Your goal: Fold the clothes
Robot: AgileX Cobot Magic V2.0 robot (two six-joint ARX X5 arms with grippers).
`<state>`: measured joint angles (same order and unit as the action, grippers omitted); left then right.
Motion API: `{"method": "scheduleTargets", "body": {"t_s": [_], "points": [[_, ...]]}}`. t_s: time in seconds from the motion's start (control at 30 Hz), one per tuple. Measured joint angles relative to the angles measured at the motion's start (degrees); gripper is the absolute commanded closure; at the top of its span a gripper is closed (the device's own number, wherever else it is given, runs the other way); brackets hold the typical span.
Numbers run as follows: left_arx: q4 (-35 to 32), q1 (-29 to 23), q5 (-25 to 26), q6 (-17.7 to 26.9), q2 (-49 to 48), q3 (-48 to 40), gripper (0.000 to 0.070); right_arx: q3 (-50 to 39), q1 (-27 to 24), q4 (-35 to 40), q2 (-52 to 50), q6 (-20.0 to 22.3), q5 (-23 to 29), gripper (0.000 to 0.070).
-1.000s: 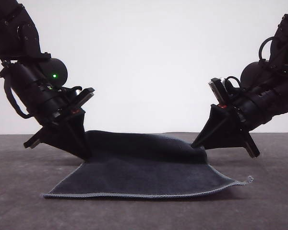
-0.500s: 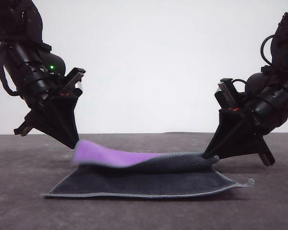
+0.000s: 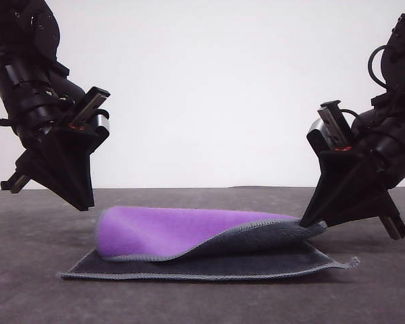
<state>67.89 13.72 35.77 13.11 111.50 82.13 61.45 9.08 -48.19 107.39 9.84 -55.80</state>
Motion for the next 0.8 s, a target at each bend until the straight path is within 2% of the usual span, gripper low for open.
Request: {"method": "scheduleTargets", "body": {"t_s": [0.2, 0.5, 0.53, 0.57, 0.67, 0.73, 0.8], "points": [[1.12, 0.00, 0.00, 0.16, 0.00, 0.00, 0.0685, 0.02, 0.92, -3.51, 0.00, 2.20, -1.01, 0.0689], [2.77, 0.00, 0.00, 0.43, -0.01, 0.00, 0.0676, 0.02, 2.88, -4.32, 0.00, 3.43, -1.04, 0.0674], [2.79, 0.00, 0.00, 0.43, 0.00, 0.00, 0.0671, 0.02, 2.88, -4.37, 0.00, 3.46, -1.04, 0.0646], [2.80, 0.00, 0.00, 0.43, 0.00, 0.00, 0.0671, 0.02, 2.88, -4.47, 0.00, 3.49, -1.04, 0.0582], [2.92, 0.00, 0.00, 0.43, -0.02, 0.00, 0.0652, 0.02, 2.86, -5.50, 0.00, 3.71, -1.04, 0.0321], [3.09, 0.00, 0.00, 0.43, 0.00, 0.00, 0.0544, 0.02, 2.68, -6.29, 0.00, 3.99, -1.08, 0.0191], [3.34, 0.00, 0.00, 0.43, -0.01, 0.00, 0.0385, 0.03, 2.45, -6.89, 0.00, 4.27, -1.14, 0.0158]]}}
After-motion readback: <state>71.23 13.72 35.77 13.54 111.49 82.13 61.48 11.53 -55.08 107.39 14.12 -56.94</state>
